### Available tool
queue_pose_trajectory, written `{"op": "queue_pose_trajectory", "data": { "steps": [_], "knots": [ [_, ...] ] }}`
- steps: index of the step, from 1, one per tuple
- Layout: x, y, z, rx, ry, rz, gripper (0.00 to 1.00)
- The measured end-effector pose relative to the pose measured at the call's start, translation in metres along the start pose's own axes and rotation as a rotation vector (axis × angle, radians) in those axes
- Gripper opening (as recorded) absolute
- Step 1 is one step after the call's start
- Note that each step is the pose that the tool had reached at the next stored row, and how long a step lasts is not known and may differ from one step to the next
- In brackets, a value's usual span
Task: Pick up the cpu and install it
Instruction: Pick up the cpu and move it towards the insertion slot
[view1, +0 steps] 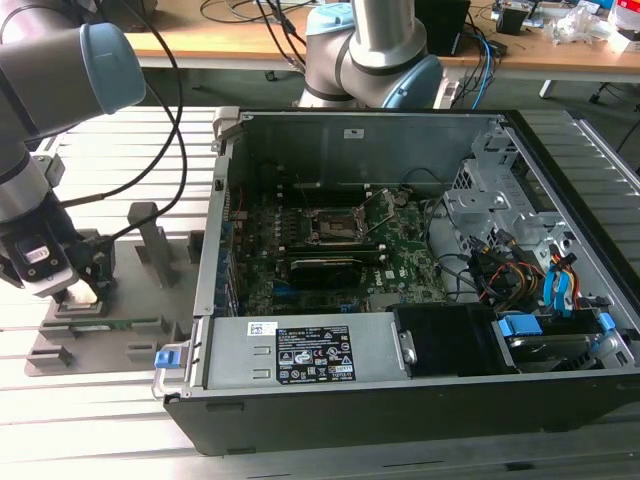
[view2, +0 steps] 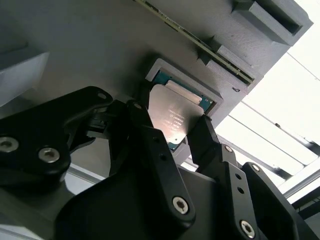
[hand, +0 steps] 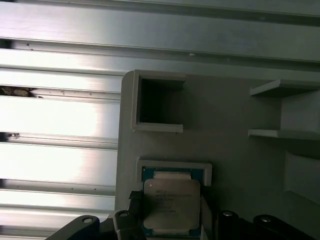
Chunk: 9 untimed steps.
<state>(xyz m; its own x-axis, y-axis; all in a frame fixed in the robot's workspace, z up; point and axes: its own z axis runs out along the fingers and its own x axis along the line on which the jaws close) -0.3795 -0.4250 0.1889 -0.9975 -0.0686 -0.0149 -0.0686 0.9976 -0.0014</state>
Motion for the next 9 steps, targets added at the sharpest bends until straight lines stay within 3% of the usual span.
{"op": "queue_pose_trajectory", "data": {
  "steps": [3,9],
  "knots": [
    [0.0004,0.0000,-0.0011,-0.0004,-0.0004,0.000,0.55],
    [0.0002,0.0000,-0.0095,0.0000,0.0000,0.000,0.55]
  ]
}}
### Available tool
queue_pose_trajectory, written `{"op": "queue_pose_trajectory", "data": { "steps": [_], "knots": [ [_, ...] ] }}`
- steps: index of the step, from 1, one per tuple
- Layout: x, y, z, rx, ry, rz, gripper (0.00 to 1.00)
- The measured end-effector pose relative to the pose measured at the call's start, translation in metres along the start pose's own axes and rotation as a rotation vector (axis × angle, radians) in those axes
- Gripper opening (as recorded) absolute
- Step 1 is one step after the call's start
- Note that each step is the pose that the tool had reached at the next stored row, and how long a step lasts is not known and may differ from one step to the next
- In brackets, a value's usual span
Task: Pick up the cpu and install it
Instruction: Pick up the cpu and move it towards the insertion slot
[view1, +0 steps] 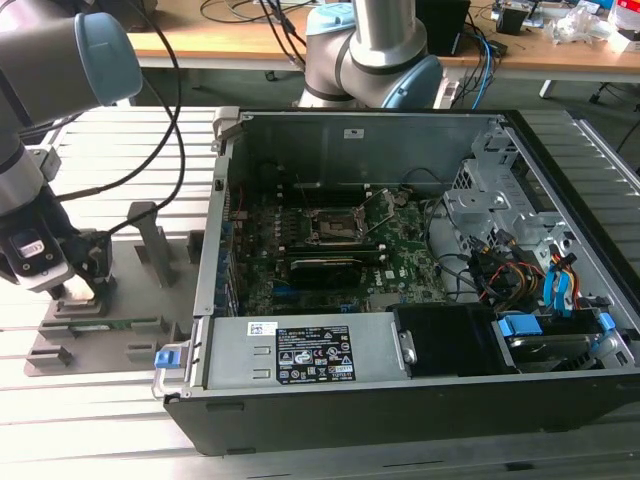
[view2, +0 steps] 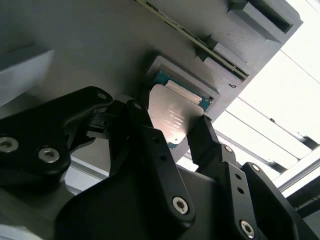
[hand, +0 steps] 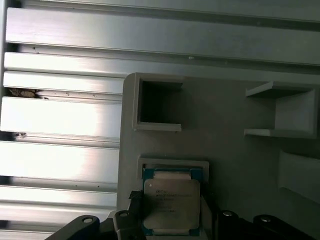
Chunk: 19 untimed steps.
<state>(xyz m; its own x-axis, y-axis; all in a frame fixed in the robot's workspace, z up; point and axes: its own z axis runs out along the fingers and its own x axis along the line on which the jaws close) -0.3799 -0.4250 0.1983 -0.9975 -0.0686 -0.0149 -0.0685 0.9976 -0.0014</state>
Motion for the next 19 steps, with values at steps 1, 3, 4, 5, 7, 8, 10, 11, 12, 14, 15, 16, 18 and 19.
{"op": "queue_pose_trajectory", "data": {
  "steps": [1,3,4,5,7,8,10,11,12,14,15,16,18,19],
  "knots": [
    [0.0000,0.0000,-0.0016,0.0000,0.0000,0.000,0.55],
    [-0.0001,0.0000,-0.0044,0.0000,-0.0001,0.000,0.55],
    [-0.0001,0.0000,-0.0054,0.0000,0.0000,0.000,0.55],
    [-0.0001,0.0000,-0.0062,0.0000,0.0000,0.000,0.55],
    [-0.0001,0.0000,-0.0085,0.0000,0.0001,0.000,0.55],
    [-0.0001,0.0000,-0.0092,0.0000,0.0001,0.000,0.55],
    [-0.0002,0.0000,-0.0109,0.0000,0.0001,0.000,0.55],
    [-0.0002,0.0000,-0.0116,0.0000,0.0001,0.000,0.55],
    [-0.0002,0.0000,-0.0123,0.0000,0.0001,0.000,0.55],
    [-0.0002,0.0000,-0.0148,0.0000,0.0001,0.000,0.55],
    [-0.0002,0.0000,-0.0158,0.0000,0.0000,0.000,0.55],
    [-0.0003,0.0000,-0.0164,0.0000,0.0000,0.000,0.55],
    [-0.0003,0.0000,-0.0187,0.0000,0.0001,0.000,0.55],
    [-0.0003,0.0000,-0.0204,0.0000,0.0001,0.000,0.55]
  ]
}}
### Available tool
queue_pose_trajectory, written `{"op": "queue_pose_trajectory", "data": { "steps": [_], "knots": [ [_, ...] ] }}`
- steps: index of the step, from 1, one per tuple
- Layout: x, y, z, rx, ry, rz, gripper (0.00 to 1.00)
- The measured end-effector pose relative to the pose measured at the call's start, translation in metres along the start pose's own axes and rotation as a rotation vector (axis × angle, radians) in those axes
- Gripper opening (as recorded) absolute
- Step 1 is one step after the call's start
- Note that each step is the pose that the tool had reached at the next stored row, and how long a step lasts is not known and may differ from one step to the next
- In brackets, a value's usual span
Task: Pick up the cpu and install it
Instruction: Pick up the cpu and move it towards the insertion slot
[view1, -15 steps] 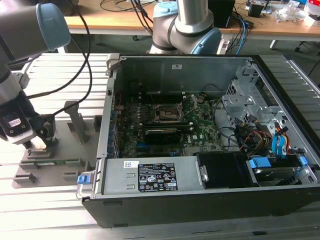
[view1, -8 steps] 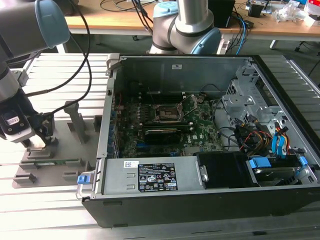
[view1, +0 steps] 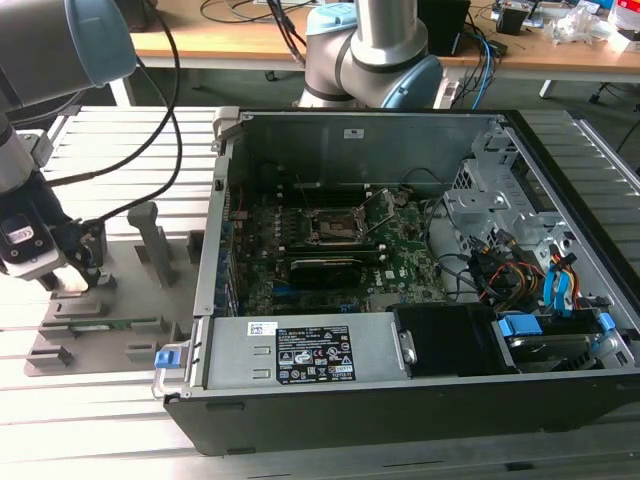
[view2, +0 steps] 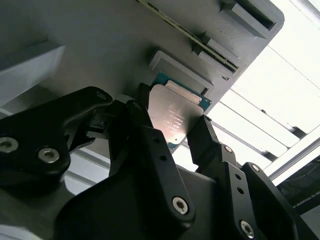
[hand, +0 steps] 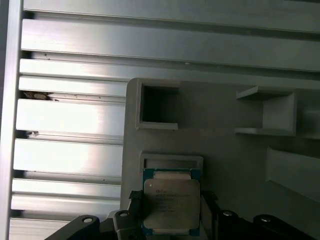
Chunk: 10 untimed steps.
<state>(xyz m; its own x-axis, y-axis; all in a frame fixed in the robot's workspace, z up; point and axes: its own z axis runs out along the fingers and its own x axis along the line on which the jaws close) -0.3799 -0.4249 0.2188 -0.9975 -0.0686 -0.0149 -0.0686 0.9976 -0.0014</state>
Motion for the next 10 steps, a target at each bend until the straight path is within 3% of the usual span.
{"op": "queue_pose_trajectory", "data": {
  "steps": [10],
  "knots": [
    [-0.0002,0.0000,-0.0154,0.0000,0.0000,0.000,0.55]
  ]
}}
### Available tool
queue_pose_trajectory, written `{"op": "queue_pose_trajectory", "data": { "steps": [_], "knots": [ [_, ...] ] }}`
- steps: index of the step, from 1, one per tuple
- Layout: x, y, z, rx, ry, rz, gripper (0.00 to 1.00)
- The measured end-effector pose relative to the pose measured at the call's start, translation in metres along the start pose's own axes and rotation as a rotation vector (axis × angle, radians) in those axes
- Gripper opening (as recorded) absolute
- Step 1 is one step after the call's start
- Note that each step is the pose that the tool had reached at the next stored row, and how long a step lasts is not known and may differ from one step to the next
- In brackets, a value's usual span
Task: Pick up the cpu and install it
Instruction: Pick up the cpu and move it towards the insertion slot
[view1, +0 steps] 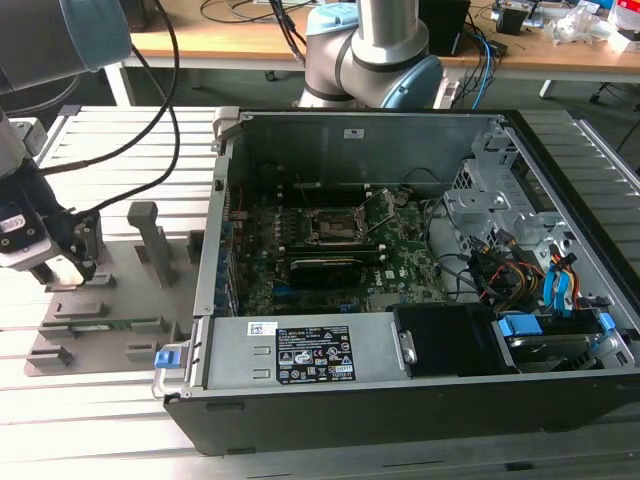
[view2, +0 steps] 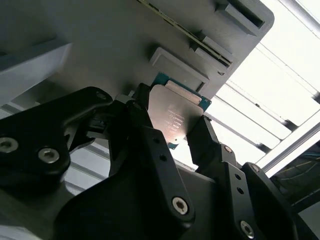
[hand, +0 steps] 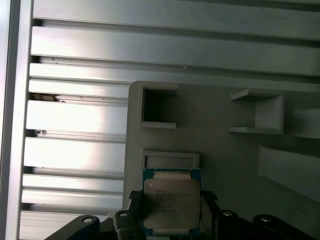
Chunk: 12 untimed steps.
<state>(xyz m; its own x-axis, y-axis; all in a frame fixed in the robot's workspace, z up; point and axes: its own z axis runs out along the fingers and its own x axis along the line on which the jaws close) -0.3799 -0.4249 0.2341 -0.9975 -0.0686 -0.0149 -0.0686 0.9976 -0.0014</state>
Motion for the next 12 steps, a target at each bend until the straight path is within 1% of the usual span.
{"op": "queue_pose_trajectory", "data": {
  "steps": [8,12],
  "knots": [
    [-0.0002,0.0000,-0.0114,0.0000,0.0000,0.000,0.55],
    [-0.0002,0.0000,-0.0145,0.0000,-0.0001,0.000,0.55]
  ]
}}
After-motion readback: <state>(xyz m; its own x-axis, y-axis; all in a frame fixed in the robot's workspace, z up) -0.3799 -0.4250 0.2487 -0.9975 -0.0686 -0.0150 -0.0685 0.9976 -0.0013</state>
